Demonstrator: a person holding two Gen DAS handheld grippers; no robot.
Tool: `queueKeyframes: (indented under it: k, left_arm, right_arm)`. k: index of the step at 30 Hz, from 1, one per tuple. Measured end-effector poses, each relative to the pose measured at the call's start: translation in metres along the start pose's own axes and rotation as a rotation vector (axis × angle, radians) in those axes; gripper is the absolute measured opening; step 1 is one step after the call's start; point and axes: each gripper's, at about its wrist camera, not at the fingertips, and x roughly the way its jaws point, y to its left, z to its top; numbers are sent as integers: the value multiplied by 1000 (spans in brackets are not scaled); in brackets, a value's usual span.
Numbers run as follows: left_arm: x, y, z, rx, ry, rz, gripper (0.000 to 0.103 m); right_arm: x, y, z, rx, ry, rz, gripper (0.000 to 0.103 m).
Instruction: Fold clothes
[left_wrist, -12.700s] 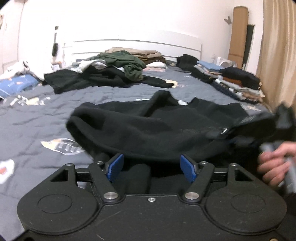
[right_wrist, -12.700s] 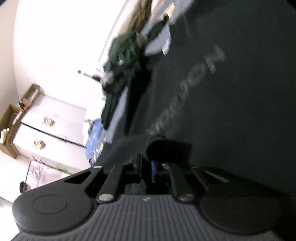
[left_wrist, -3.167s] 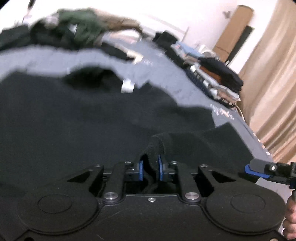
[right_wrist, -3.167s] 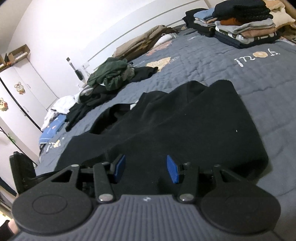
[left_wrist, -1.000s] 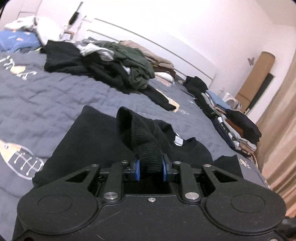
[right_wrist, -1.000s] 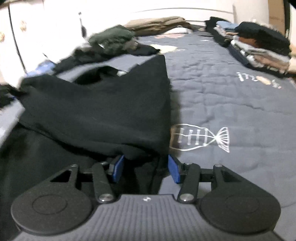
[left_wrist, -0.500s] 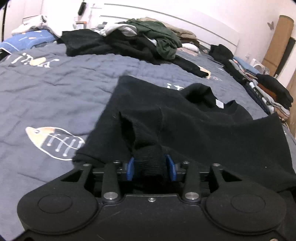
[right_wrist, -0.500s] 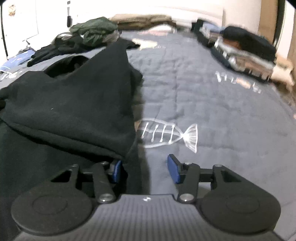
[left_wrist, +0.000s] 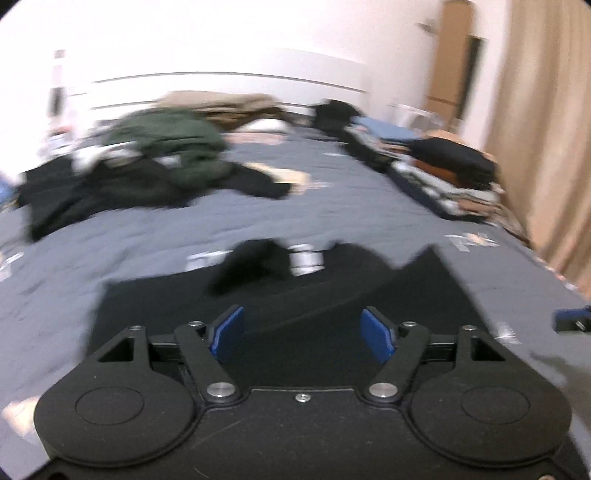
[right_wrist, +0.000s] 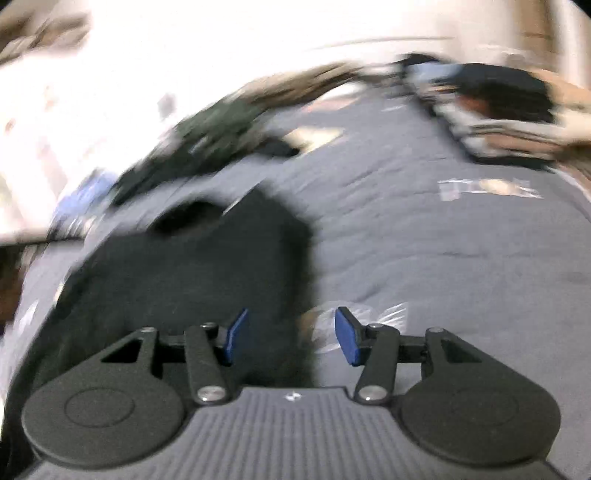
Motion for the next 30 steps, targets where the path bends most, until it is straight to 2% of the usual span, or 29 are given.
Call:
queueKeyframes:
  k: [3,7,12,14,16,19,21,23,25,30]
  left_arm:
    - [42,-32,18,36,31,-75,69]
    - [101,-63,39,45,78,-137,69]
    - [157,-74,63,-53,162,-241,69]
    - [179,-75,72,-90,210,-270,60]
    - [203,-80,71,-71,303,-265,41]
    - [234,-86,59,-44,469,-281,32]
    - [242,-89,50,-14,547,-318,32]
    - [244,-92,44,30,593,-332,33]
    - [247,-92,42,44,621,-328,39]
    - [261,-102,51,47,602,-297,41]
  right_arm:
    - [12,-9,-3,85,-70,17,51]
    - [49,6,-10,18,-34,-3,51]
    - [82,6,-18,8,33,-34,51]
    - [92,7,-22,-13,68,-39,51]
    - [98,14,-27,-68,109,-26,51]
    - [102,29,-37,-153,145,-5,51]
    - [103,37,-43,-204,154,-13,51]
    - [103,39,-45,-224,154,-17,51]
    - [101,37,-44,-208,158,-7,51]
    - [100,39,-43,-213,156,-9,51]
